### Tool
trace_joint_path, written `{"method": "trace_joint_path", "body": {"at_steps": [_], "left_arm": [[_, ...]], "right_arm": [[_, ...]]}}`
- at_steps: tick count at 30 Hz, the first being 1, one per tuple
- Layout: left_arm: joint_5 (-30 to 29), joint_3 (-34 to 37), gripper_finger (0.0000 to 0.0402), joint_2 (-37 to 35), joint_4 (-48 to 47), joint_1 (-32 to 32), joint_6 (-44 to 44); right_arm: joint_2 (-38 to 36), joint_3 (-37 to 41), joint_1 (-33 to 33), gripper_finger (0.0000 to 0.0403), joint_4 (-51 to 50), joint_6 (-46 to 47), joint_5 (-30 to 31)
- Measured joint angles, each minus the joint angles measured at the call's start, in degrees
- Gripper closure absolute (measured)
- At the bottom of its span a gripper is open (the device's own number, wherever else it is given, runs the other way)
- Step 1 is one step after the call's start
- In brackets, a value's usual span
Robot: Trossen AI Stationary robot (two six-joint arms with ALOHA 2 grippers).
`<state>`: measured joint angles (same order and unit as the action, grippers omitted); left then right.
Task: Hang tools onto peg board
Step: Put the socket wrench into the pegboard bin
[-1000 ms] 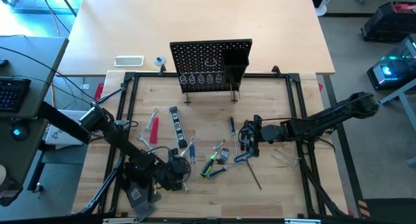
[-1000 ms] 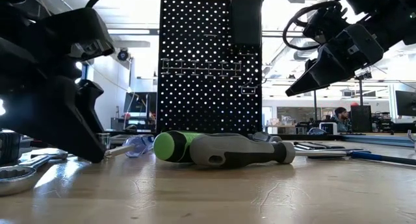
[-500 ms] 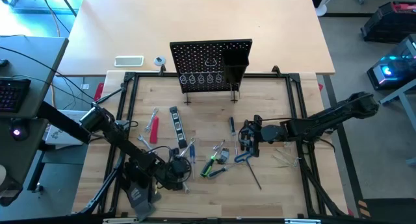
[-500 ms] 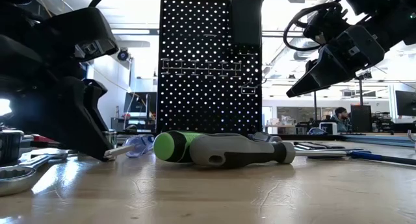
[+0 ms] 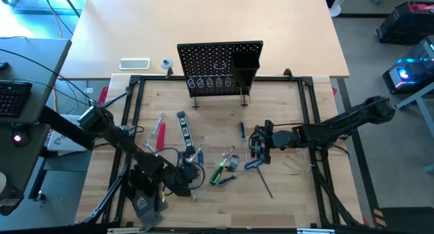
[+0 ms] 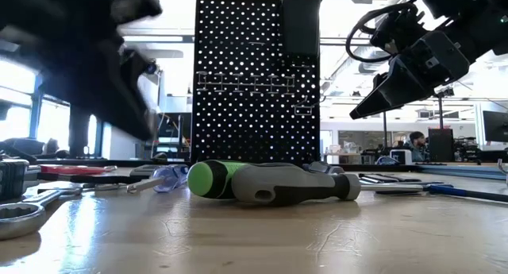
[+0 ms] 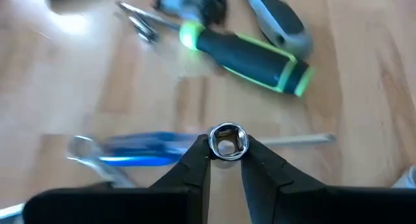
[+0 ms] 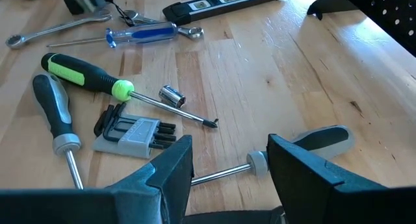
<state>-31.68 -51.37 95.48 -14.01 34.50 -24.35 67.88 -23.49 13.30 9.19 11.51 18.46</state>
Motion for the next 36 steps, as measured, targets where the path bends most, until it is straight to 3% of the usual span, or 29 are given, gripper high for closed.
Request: {"method": "trace_joint_path", "body": {"at_steps": [4,10,16,20,26,36], "left_arm": [[-3.3,-1.5,0.0352,-5.9,-3.9,-2.8,6.5],[-7.7,-5.9,0.0352,-16.0,-3.8,-11.0,22.9],[-4.8,-14.5,0.0352,-20.9,2.0,-22.8,40.6],[1.5,-21.4,0.0352,-20.2,5.6,-30.8,48.3],[9.0,-31.2,0.0352,-15.1,6.7,-40.4,52.8],[18.8,-46.7,0.0353,-2.6,3.1,-48.5,53.4]], "right_arm": [[0.0,0.0,0.0,0.0213,-0.1,0.0,0.0],[0.0,0.0,0.0,0.0213,-0.1,0.0,-0.2],[0.0,0.0,0.0,0.0213,0.0,0.3,-0.2],[0.0,0.0,0.0,0.0213,0.2,0.5,-0.2],[0.0,0.0,0.0,0.0213,0.4,0.5,-0.2],[0.0,0.0,0.0,0.0213,1.0,0.5,0.2]]}}
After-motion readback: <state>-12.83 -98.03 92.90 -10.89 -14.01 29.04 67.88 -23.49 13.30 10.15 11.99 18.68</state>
